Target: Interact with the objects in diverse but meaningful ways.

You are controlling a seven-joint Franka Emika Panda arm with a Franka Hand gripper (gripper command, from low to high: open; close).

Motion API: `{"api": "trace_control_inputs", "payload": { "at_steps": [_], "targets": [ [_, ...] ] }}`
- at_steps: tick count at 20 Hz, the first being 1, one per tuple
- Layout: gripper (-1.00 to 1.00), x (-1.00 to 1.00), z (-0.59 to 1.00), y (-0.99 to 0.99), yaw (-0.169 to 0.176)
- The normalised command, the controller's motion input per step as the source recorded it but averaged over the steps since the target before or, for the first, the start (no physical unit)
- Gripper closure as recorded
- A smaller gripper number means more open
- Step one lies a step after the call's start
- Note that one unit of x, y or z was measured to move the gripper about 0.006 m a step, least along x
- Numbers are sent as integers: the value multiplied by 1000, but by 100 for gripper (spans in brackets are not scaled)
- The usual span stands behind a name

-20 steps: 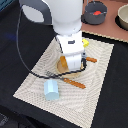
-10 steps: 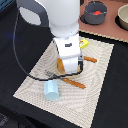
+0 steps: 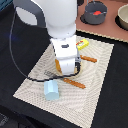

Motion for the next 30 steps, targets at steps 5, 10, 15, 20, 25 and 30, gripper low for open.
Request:
{"api": "trace_control_inputs", "payload": {
  "at_steps": [5, 10, 15, 20, 25, 30],
  "targets": [
    [100, 225, -166, 154, 0],
    [100, 477, -98, 74, -1],
    [100, 595, -17, 75, -10],
    [-100, 215, 186, 99, -8],
    [-100, -27, 1000, 345, 4],
    [-100, -108, 1000, 406, 5]
  ]
}}
